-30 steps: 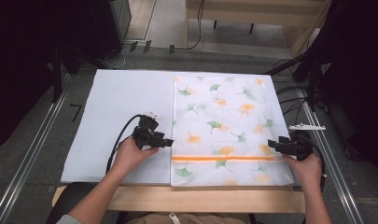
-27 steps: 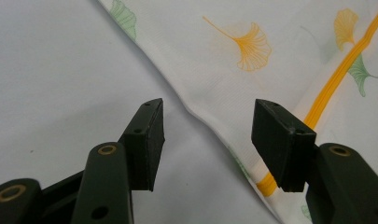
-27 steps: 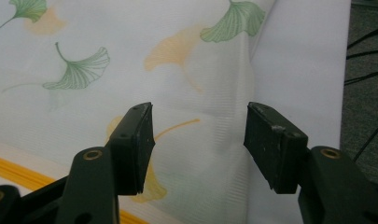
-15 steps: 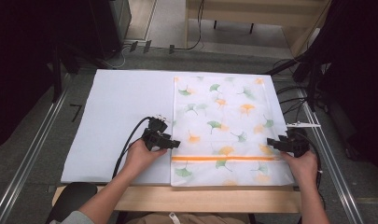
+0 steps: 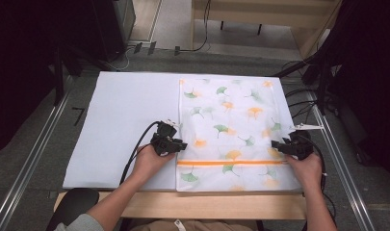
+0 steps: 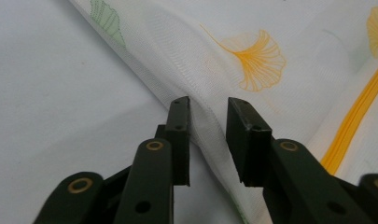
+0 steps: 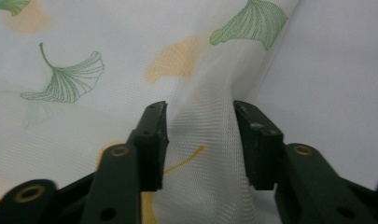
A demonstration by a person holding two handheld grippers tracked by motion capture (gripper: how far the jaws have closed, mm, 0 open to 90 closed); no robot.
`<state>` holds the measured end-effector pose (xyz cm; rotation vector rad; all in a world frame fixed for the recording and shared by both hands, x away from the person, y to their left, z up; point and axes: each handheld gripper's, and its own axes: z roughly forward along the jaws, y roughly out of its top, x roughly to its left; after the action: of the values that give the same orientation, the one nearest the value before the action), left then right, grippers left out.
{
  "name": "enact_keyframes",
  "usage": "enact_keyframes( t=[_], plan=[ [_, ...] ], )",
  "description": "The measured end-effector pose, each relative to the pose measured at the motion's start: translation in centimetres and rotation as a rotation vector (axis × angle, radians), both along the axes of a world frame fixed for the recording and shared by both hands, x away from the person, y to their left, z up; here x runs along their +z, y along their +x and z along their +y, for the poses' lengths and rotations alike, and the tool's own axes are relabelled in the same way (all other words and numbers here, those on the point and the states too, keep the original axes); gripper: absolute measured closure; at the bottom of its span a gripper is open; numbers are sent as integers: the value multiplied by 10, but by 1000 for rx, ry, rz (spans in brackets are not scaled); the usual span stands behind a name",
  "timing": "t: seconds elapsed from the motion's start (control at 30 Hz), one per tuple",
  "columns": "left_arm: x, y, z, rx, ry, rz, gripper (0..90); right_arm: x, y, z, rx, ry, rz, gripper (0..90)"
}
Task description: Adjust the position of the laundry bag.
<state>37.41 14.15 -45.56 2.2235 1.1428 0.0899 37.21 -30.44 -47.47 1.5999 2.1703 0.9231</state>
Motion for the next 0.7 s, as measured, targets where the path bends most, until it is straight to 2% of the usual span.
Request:
enact_keyframes(
  t=[0.17,0.23,0.3,0.37,0.53,0.57,0.7],
  plan=[
    [-1,1,-2,-15,1,12,884,1,1,3,-23,-4,15,771],
    [-1,2,-1,-25,-3,28,900,1,2,1,-23,10,28,830],
    [-1,4,0,-29,-25,55,900,2,3,0,-38,29,54,873],
    [0,5,2,-34,-34,69,900,2,4,-1,-47,42,65,893],
    [2,7,4,-57,-37,82,900,5,4,1,-35,30,65,900],
    [5,8,6,-54,-53,85,900,5,3,1,-34,34,65,900],
    [8,10,11,-56,-69,89,900,6,3,0,-24,46,77,896]
  ],
)
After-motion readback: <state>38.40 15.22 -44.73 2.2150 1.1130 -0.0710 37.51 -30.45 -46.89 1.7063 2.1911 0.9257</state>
